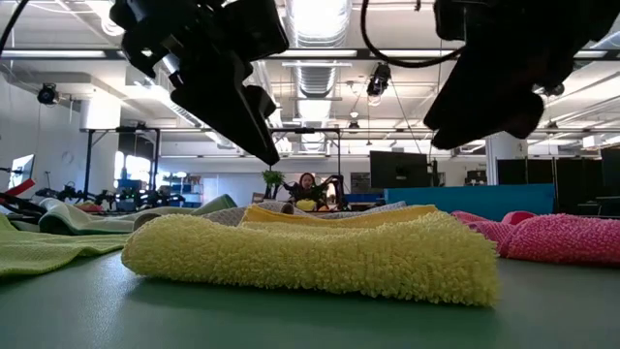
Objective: Fold microfiber towels
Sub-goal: Put the folded yellow microfiber cloth into the blue bin
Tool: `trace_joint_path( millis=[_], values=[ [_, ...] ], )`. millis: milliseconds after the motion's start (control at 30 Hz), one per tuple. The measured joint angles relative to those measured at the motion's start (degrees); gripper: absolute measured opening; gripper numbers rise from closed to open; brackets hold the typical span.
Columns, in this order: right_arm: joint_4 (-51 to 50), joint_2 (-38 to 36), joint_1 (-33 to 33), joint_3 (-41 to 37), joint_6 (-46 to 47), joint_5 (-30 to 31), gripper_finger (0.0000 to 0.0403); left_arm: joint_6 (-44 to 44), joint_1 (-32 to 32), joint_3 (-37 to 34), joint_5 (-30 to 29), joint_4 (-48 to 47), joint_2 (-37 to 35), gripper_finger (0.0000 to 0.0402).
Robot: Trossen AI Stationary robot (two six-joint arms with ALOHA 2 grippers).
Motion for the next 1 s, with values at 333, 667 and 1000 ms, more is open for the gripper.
trace_joint_path(
  millis=[333,667,1000],
  values=[
    [3.03,7.24,-1.15,2.96,-6.38,-4.99,0.0194,0.44,-0.02,0.17,4.45,2.55,5.15,0.0144],
    [2.29,12.72,-3.00,5.39,-6.36,-4.71,0.0194,1.94,-0.02,0.23,4.60,3.17,7.75,0.0144],
    [1.44,13.91,-4.83,5.39,-4.50,-9.63,0.0194,1.88,0.04,0.34,3.67,4.65,11.98,0.0144]
  ],
)
